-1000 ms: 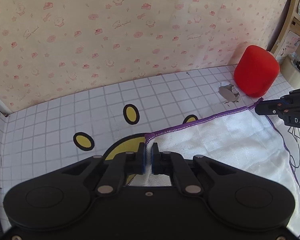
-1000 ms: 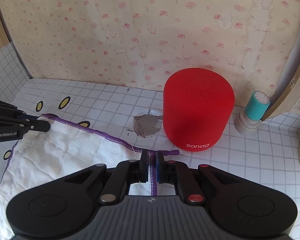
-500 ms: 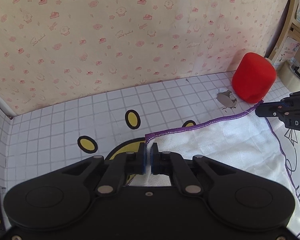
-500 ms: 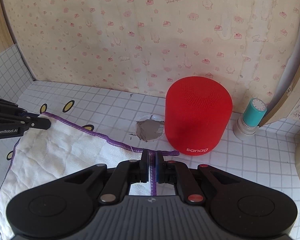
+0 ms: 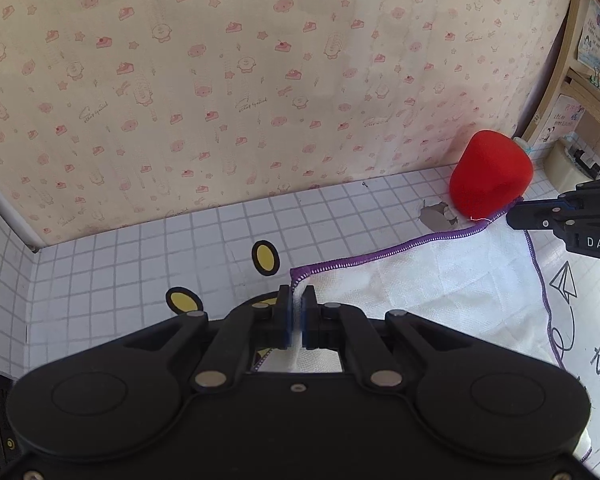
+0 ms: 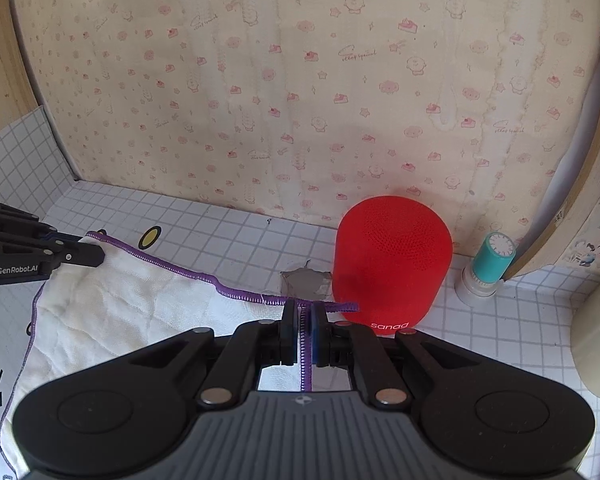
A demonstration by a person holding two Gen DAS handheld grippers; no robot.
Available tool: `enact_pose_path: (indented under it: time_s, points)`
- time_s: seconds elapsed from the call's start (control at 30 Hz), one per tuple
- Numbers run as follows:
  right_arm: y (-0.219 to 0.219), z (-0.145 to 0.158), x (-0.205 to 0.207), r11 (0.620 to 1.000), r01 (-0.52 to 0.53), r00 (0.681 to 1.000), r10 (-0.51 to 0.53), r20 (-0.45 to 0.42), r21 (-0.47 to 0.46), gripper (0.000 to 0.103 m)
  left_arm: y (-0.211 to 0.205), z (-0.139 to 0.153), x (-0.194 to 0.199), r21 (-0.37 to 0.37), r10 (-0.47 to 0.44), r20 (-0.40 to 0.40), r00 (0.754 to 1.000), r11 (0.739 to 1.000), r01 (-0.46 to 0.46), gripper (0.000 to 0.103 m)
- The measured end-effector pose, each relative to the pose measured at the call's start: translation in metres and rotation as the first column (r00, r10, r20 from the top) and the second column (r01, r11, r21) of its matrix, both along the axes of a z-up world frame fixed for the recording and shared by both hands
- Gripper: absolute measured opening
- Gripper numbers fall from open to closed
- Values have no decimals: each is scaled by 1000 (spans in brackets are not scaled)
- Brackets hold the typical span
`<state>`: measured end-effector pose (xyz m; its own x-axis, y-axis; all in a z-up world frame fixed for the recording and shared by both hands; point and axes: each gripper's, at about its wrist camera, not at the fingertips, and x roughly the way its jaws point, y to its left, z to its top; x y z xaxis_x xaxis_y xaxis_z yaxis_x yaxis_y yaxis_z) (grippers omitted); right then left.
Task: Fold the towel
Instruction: 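Lift the gripped purple edge off the floor with both grippers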
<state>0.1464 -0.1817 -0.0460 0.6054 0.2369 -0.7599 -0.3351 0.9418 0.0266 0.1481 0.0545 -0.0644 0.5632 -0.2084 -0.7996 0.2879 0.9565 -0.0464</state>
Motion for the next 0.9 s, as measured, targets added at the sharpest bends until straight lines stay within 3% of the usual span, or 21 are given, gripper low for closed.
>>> enact_pose_path:
  time_s: [0.5, 0.9]
  points:
    - [14, 23, -40, 998, 55, 998, -54, 46, -37, 5, 10, 16, -24, -23, -90, 25, 996, 996, 91, 5]
    - [12, 36, -74, 998, 66, 996, -65, 60, -24, 5, 12, 27, -61, 14, -118, 42, 992, 993, 118, 5]
